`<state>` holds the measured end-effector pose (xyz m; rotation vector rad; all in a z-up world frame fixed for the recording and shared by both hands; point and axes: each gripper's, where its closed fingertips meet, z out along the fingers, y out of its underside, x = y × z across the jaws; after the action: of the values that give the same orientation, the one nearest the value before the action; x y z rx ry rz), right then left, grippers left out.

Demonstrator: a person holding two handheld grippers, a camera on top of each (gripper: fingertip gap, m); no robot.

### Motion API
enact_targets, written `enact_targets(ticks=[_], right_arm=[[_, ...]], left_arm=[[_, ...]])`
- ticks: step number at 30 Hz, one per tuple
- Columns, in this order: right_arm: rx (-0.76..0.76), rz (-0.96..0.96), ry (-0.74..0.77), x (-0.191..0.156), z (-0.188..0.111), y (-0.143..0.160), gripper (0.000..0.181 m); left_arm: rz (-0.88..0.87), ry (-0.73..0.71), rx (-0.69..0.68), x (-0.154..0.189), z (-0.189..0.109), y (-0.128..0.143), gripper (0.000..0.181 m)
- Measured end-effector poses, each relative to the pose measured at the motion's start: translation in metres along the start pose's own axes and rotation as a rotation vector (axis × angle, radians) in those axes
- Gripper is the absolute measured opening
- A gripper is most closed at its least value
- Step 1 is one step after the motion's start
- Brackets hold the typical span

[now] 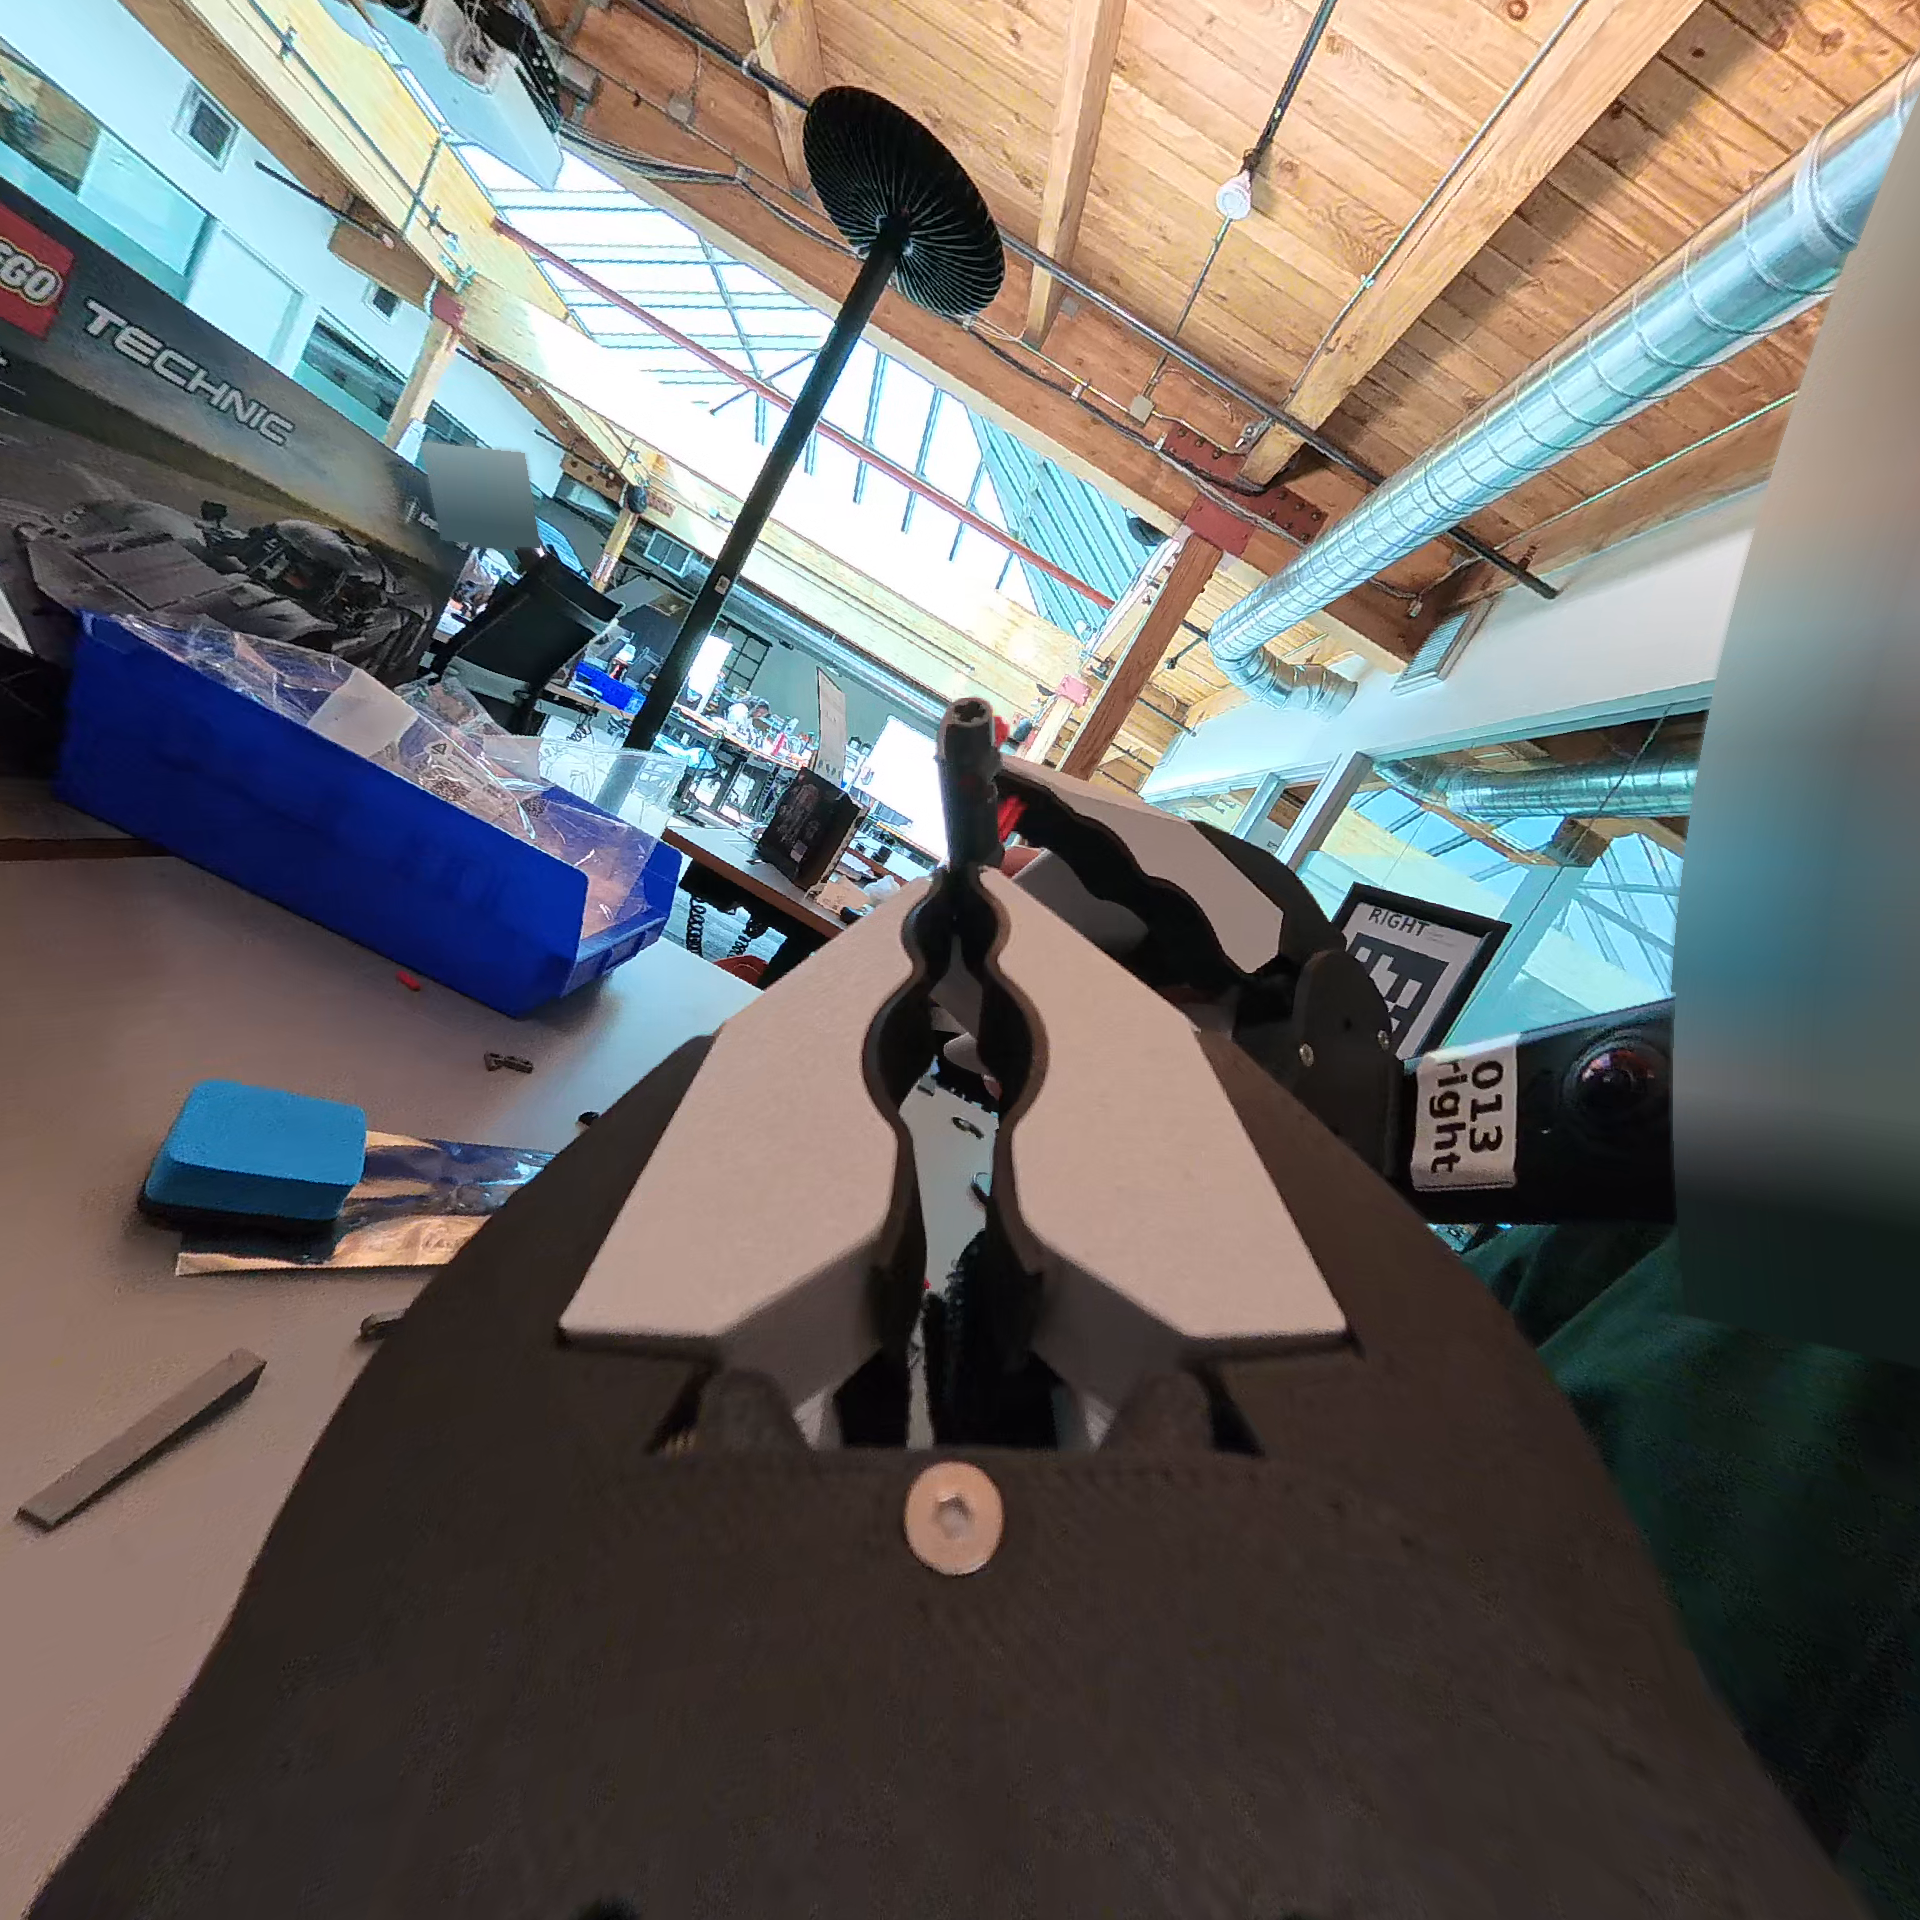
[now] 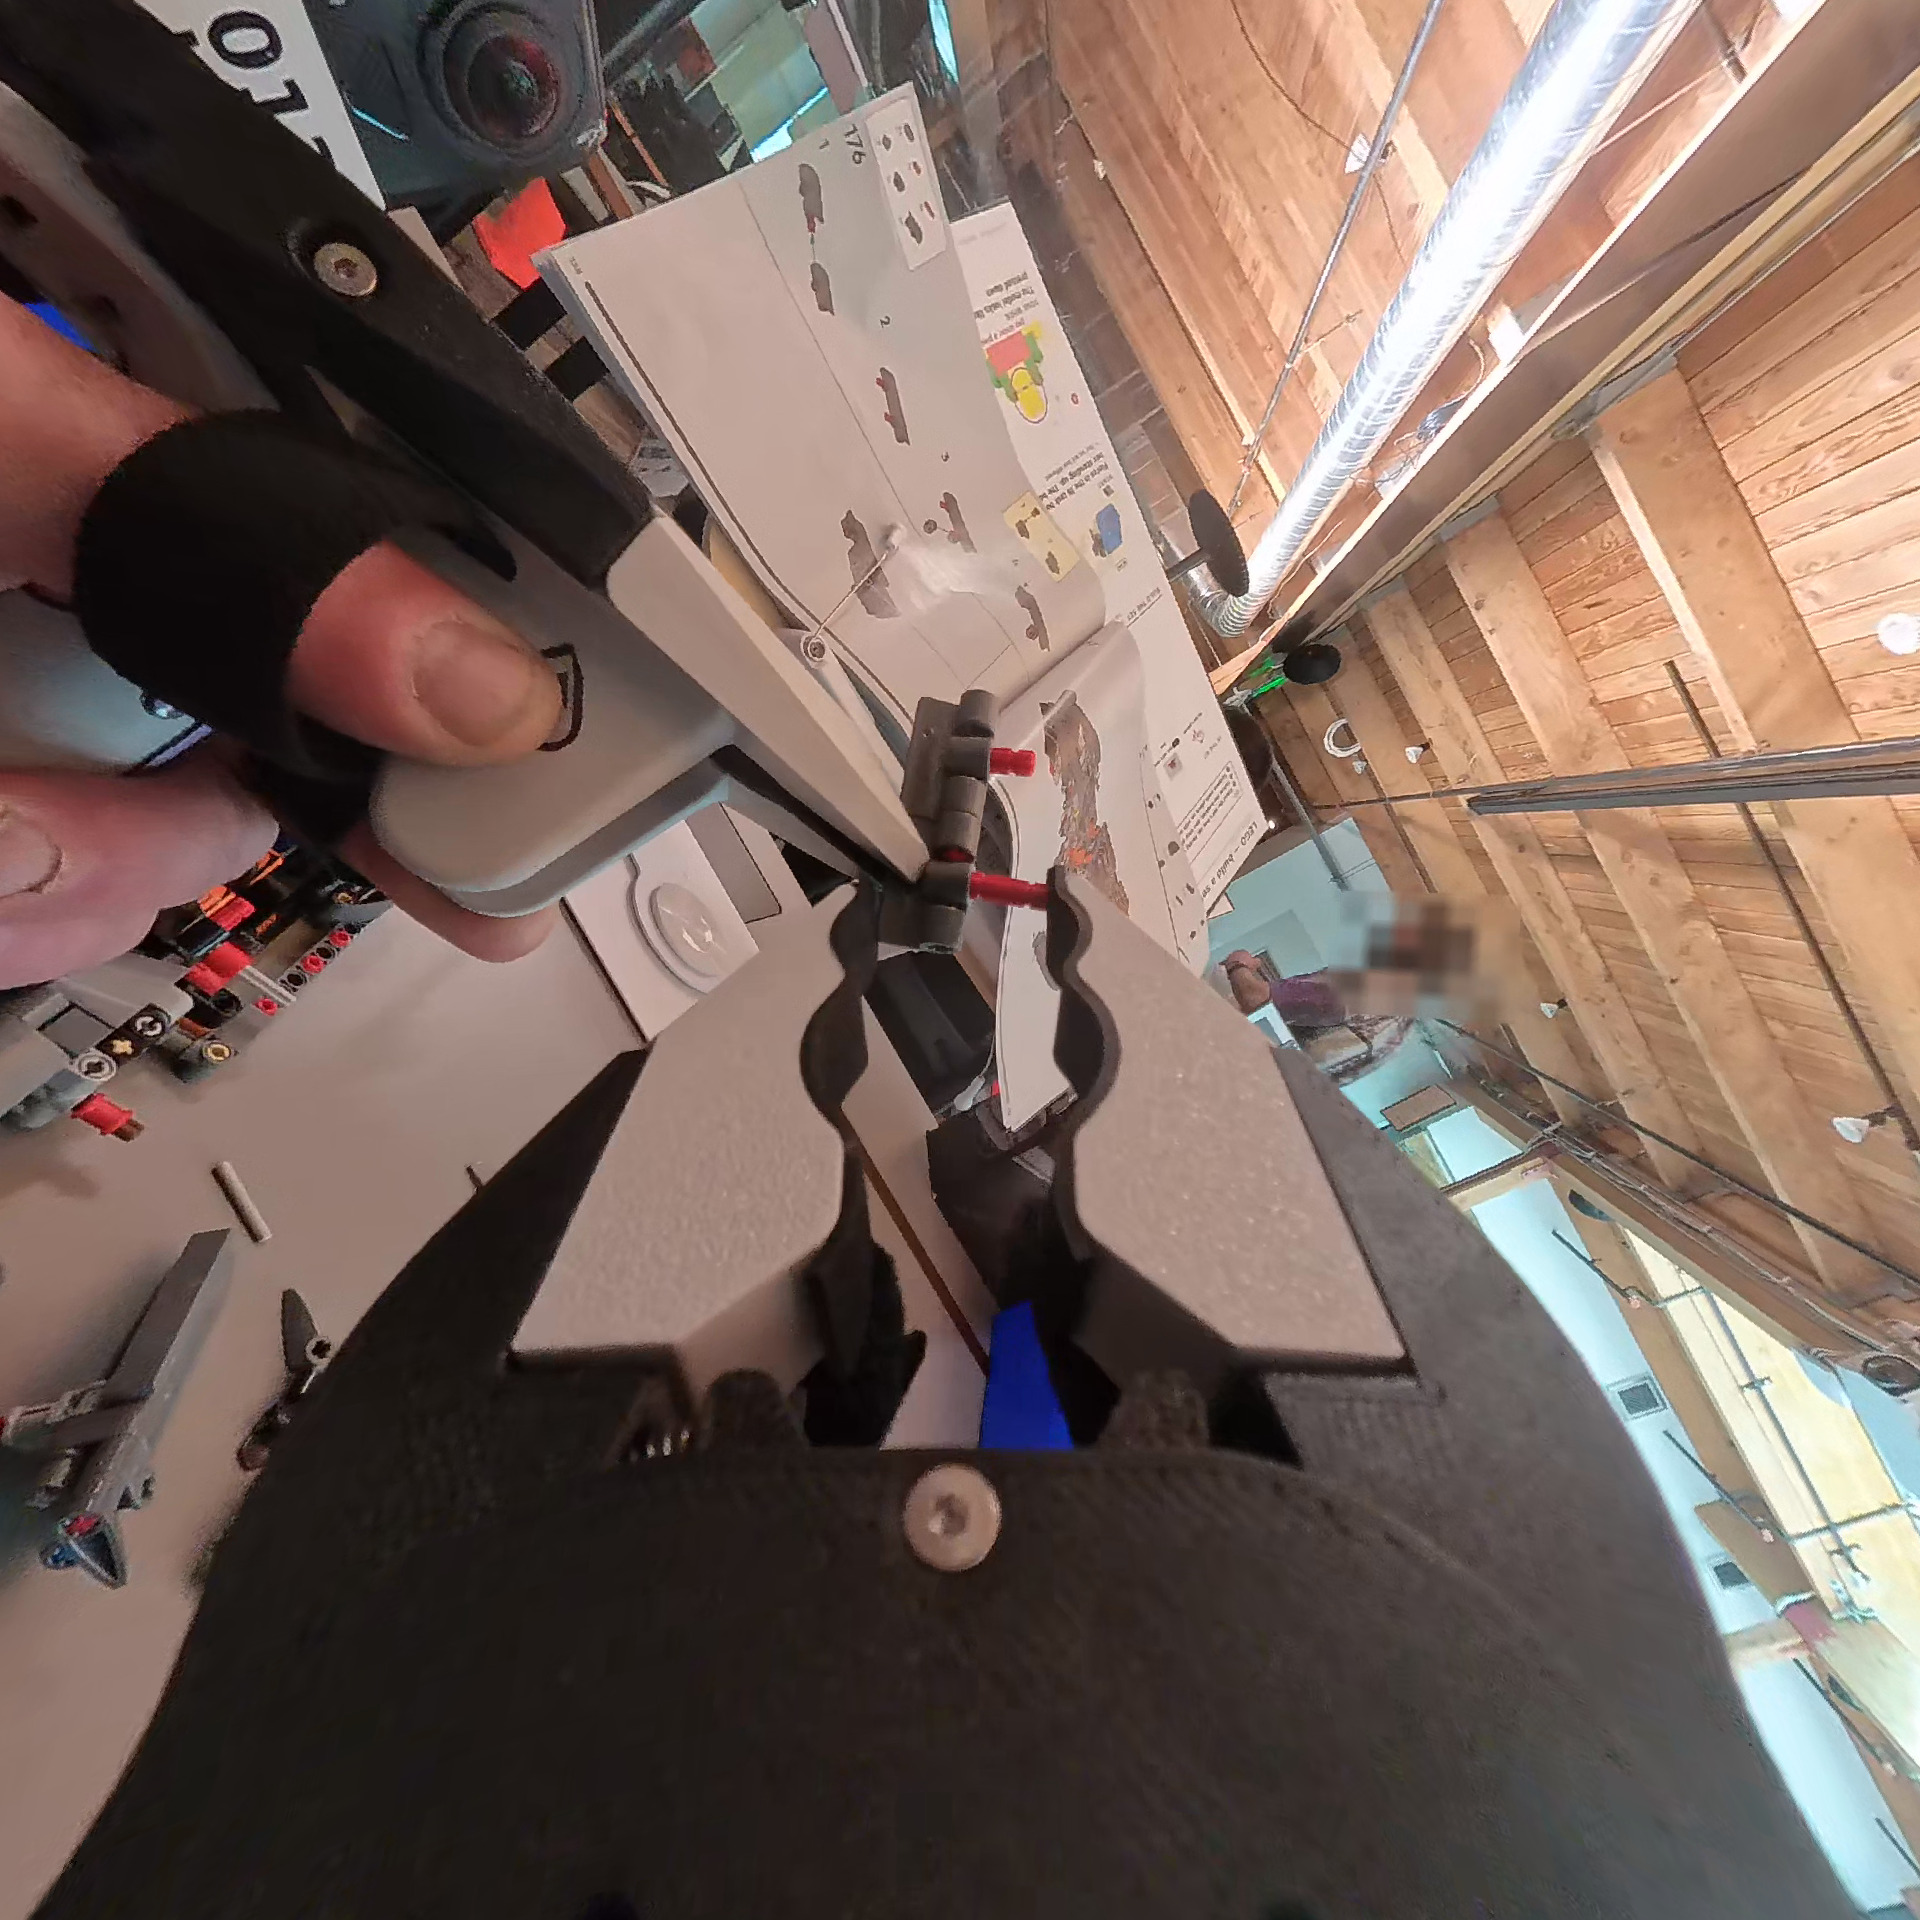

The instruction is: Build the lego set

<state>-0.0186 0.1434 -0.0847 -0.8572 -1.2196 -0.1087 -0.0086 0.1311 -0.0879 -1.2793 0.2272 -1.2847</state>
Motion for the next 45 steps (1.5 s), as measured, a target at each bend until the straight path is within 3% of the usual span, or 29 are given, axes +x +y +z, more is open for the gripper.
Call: enact_targets(ticks=[1,45], right_arm=[[-0.001,-0.005,0.002,-0.001,0.001,0.0,0.03],[-0.082,-0.007,-0.153,-0.019,0.012,0.02,0.023]], left_arm=[[-0.001,-0.006,0.0,-0.001,0.0,0.0,0.0],[0.065,-0.128,-0.076,-0.021,-0.001,0.013,0.0]])
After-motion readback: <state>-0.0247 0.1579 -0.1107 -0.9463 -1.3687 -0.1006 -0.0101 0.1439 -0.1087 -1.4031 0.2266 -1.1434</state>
